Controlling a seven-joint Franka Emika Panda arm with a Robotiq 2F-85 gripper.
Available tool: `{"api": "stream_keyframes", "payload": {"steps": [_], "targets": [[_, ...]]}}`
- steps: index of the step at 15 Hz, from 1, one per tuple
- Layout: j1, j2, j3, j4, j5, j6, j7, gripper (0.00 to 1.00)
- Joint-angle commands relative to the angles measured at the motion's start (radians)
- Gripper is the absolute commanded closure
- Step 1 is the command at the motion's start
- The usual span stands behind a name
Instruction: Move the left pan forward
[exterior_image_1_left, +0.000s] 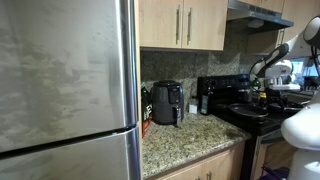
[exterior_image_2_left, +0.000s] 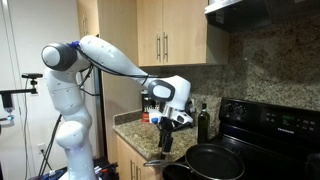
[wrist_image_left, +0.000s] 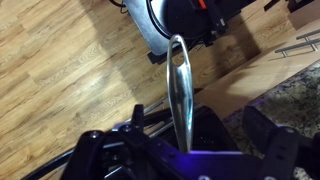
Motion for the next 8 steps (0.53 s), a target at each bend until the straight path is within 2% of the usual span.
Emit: {"api": "stream_keyframes", "payload": {"steps": [1,4,8], "targets": [[-0.006,0.050,0.014,0.001,0.016,0.054,-0.004,0.00],[0.000,0.082,0.018,-0.014,0.024,0.182,-0.024,0.00],[0.000,0.156,0.023,-0.014,0.068,0.286,-0.072,0.00]]}}
